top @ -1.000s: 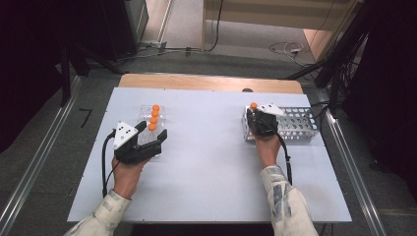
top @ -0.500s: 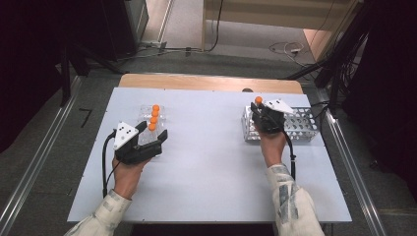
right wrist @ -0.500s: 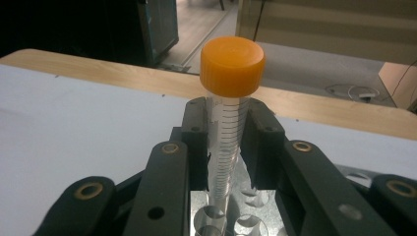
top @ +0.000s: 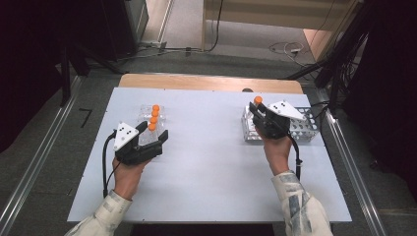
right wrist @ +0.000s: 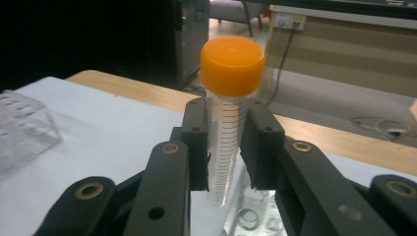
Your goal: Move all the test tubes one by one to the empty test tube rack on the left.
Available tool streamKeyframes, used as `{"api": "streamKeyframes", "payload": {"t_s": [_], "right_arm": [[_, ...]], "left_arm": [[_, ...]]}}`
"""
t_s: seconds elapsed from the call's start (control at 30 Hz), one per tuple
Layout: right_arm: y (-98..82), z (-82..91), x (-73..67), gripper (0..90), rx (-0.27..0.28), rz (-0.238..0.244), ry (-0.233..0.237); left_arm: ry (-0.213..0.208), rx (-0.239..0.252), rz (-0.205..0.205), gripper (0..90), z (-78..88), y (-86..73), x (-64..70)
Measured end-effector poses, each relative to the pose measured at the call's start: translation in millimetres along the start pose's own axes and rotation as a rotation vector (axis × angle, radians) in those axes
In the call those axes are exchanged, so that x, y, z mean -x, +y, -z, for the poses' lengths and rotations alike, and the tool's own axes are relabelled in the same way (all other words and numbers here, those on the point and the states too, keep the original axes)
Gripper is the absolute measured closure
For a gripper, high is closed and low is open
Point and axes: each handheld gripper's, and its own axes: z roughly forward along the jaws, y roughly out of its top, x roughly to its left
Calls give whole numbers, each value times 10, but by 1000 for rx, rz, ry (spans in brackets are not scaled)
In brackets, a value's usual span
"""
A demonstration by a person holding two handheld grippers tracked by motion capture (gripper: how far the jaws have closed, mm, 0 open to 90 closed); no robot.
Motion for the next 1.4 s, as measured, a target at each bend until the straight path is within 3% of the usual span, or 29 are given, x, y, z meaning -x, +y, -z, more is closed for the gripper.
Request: {"api": "streamKeyframes", "payload": {"t_s": [0.27, 0.77, 1.23, 1.4], "right_arm": [[-124, 188, -178, 717, 6, -8, 111], [-427, 175, -540, 717, -67, 32, 237], [-545, 95, -1123, 716, -114, 120, 383], [-583, 65, -1281, 717, -130, 149, 421]], "left_arm": [[-16, 0, -8, 220, 2, 2, 50], [-74, 1, -34, 221, 18, 0, 229], [-220, -18, -91, 265, 13, -37, 575], [-303, -27, -116, 375, -4, -73, 681]]}}
